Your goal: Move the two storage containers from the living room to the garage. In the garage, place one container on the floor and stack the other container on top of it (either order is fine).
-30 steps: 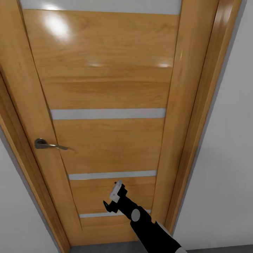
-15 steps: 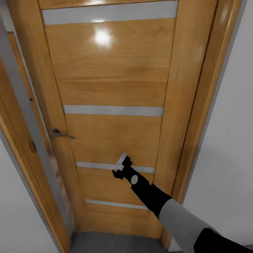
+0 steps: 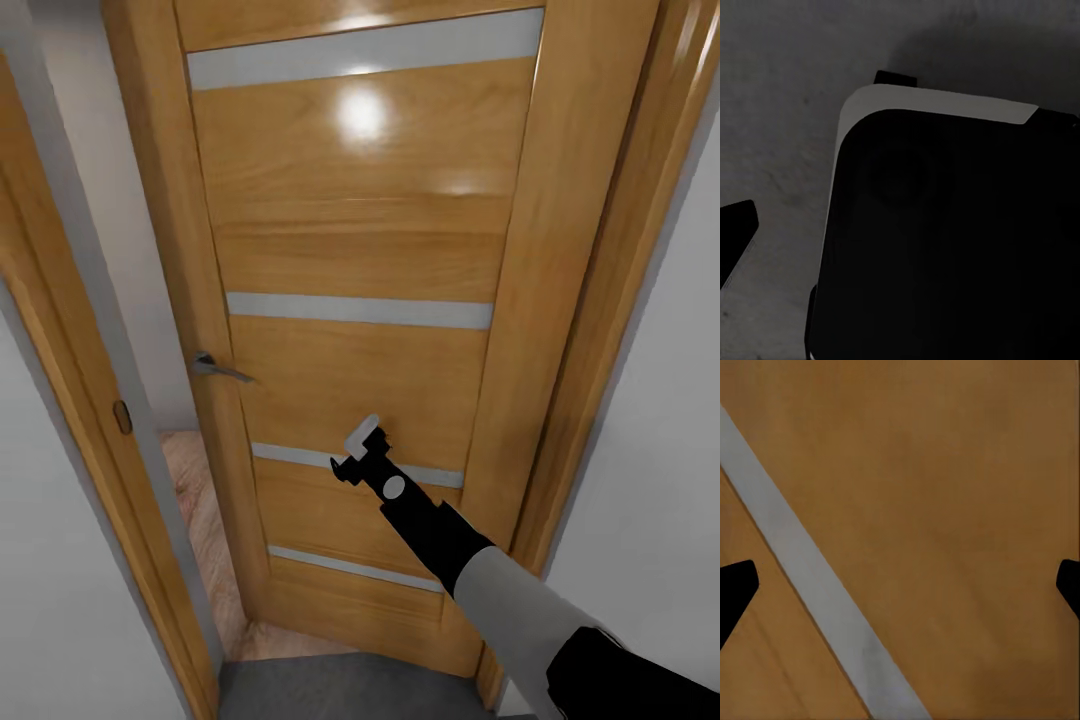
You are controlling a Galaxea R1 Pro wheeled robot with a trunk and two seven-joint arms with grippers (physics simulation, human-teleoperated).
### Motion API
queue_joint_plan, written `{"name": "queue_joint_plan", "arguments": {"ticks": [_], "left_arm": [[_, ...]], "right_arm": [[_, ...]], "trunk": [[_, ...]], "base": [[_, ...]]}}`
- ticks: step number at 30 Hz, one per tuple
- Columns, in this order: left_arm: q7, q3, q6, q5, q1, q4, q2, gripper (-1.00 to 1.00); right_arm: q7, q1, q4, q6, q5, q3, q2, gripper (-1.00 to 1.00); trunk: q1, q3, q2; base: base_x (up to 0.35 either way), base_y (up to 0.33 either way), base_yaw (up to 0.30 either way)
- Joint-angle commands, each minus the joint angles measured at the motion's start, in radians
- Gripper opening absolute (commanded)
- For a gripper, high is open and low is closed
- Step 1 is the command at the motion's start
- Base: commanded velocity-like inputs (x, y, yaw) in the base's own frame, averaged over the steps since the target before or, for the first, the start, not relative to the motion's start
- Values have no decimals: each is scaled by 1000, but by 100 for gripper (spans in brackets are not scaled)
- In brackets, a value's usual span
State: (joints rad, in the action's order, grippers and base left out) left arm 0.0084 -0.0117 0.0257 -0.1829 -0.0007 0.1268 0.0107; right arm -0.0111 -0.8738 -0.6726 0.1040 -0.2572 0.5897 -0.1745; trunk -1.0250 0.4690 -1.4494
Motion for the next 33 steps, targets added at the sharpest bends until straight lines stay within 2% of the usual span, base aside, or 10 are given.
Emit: {"name": "queue_joint_plan", "arguments": {"ticks": [1,14,19,33], "left_arm": [[1,-1,2,-6,0,0,0,100],[0,-1,1,-6,0,-4,1,100],[0,0,0,-7,0,-6,1,100],[1,0,1,-7,0,-5,2,100]], "right_arm": [[-1,-1,-1,7,-10,1,0,100],[0,-9,57,4,-10,-3,0,100],[2,-42,103,1,-10,-7,0,100],[6,-45,108,-4,-10,-7,0,100]], "trunk": [[0,1,-1],[0,1,-1],[0,1,-1],[0,1,-1]], "base": [[0,159,0],[27,30,0],[273,0,0],[314,0,0]]}}
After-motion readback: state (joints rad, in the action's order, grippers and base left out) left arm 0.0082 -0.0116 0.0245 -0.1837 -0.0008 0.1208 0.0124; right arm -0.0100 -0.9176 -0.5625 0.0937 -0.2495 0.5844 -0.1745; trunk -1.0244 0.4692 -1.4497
